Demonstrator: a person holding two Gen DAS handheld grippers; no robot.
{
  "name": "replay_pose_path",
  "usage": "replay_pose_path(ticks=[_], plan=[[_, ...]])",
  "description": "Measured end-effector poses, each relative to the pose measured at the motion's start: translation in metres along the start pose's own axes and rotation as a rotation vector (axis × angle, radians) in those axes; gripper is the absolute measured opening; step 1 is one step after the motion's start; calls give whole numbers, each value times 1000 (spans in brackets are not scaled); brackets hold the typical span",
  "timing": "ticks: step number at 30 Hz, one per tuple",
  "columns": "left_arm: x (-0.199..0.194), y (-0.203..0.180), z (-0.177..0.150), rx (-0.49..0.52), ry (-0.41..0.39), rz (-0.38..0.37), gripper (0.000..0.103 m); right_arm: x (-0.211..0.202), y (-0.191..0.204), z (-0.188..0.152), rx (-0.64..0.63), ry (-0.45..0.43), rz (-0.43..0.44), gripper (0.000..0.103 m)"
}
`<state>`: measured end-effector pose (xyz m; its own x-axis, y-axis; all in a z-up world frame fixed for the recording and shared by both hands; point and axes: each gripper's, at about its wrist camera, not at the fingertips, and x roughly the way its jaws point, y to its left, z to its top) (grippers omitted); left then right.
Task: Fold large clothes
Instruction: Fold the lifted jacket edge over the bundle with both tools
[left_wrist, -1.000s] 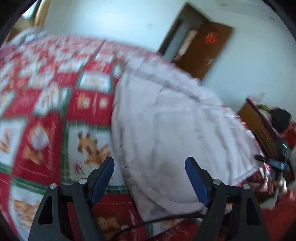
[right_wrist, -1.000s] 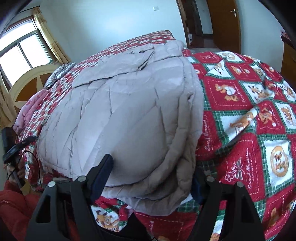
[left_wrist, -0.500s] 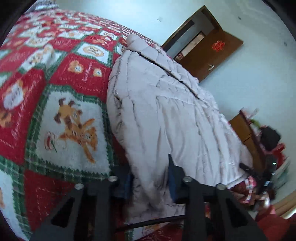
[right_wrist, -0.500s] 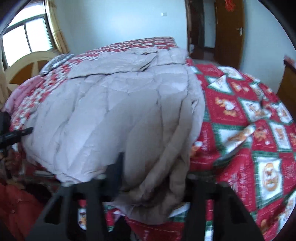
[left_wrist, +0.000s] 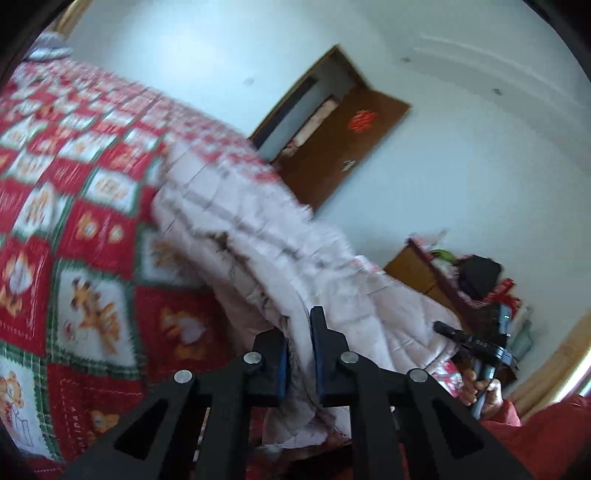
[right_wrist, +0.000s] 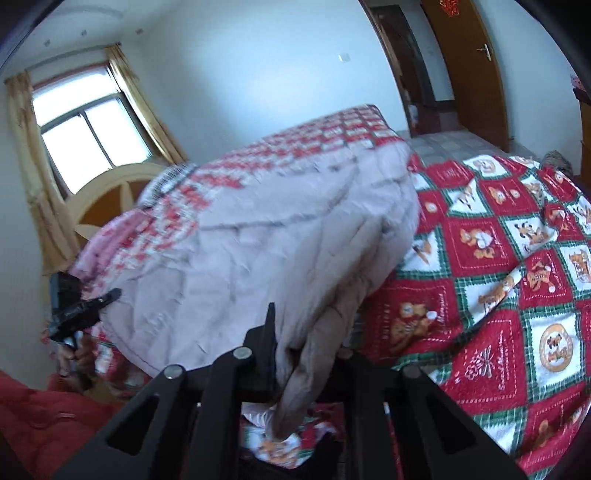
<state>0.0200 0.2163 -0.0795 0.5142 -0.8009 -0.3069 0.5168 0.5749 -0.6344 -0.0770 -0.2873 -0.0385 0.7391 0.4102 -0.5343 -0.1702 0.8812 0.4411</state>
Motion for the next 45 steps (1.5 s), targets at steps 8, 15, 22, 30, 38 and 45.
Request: replay_pose_path(ticks=[8,15,22,30,38,45], plan=[[-23,-23,63,-86,-84,54,10,-55,-2,45,109,-187,128,15],[34,-3,163,-160,-78,251,11,7,-34,151,240,-232,146,15],[153,72,230,-263,-37,444,13,134,-76,239,281,-183,-51,15],[257,170,224,-352,124,690,19,269,-146,233,311,-118,-329,30],[259,195,181,-314,-27,595,20,287,-172,207,346,-170,-305,35],[229,194,210,-404,43,486,29,290,-177,218,378,-105,-204,50]])
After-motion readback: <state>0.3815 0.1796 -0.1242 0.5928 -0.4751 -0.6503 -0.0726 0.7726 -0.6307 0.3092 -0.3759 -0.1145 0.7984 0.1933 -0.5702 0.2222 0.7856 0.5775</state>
